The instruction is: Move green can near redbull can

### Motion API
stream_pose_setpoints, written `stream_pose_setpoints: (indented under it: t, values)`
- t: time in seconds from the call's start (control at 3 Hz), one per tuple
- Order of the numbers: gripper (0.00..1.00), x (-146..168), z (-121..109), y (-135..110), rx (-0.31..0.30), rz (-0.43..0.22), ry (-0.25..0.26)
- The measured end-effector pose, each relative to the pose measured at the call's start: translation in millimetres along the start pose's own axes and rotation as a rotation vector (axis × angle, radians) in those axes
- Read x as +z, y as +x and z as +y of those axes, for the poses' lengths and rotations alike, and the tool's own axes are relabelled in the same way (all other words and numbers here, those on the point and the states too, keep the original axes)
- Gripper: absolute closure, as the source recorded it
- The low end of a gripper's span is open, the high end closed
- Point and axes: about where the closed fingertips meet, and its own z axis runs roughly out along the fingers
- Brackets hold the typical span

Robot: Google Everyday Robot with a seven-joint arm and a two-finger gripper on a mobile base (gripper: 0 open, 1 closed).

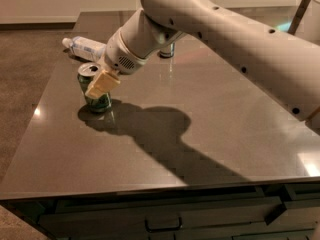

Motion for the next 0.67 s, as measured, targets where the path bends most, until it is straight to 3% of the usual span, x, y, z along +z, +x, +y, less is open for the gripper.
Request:
stream_pose_setpoints:
  t: [0.33, 0.67]
  values:
    - [0.66, -10.7, -6.8, 5.6, 0.028, -0.005, 0.027]
    - [0.9, -37.0, -28.8, 19.5, 0.103, -0.006, 0.104]
